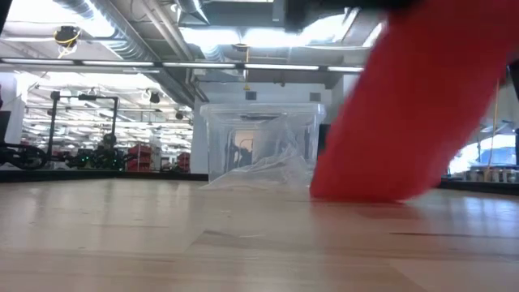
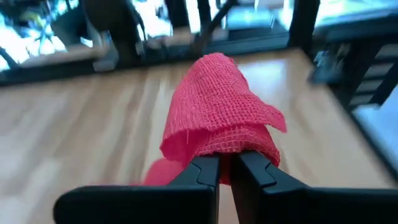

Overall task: Roll bandage
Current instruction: Roll the red bandage

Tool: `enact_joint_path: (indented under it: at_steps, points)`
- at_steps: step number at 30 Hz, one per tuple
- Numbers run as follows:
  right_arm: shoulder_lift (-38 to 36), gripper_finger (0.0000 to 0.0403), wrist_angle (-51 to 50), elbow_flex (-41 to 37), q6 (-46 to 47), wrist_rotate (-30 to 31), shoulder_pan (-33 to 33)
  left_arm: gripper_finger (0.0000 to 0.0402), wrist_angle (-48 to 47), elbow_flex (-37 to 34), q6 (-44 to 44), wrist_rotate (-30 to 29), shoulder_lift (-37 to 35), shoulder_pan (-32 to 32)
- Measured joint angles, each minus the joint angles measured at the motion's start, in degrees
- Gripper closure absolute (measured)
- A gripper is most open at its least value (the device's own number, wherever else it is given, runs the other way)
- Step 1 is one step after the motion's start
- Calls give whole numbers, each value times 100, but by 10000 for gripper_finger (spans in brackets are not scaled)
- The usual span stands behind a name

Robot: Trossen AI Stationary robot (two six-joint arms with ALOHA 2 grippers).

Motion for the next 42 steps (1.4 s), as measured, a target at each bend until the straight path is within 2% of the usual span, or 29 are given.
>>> enact_joint_path:
  at_steps: [2,4,8,10,13,18,22,26,30,34,38,42]
  points:
    - [-365,123,249,-239,-103,607,472,389,-239,61,79,1,-383,4]
    - [-714,123,936,-642,-277,1082,1052,389,-444,78,107,-5,-715,58]
    - [-1192,123,2843,-1516,-786,1270,2069,389,-788,75,204,-92,-1179,252]
    - [-1205,123,3617,-1806,-1215,1628,2437,389,-787,75,202,-124,-1290,401]
    - [-923,123,4202,-2027,-1965,2307,2861,389,-785,75,105,-125,-1327,623]
    - [-372,123,4315,-2032,-3024,3934,3239,389,-816,67,-179,-122,-1316,856]
    - [44,123,4473,-2032,-3654,4463,3238,389,-799,67,-467,-114,-1316,942]
    - [264,123,4510,-2032,-4143,5248,3242,389,-830,67,-480,-114,-1316,944]
    - [257,123,4550,-1824,-4452,5333,3242,389,-1006,67,-368,-125,-1316,920]
    - [142,123,4323,-1401,-4596,5777,3207,389,-1026,65,1,-29,-1309,803]
    - [113,123,3751,-999,-4714,6266,2968,389,-928,65,465,331,-1309,643]
    - [-103,123,2789,-816,-3934,5919,2597,389,-790,69,837,439,-1381,396]
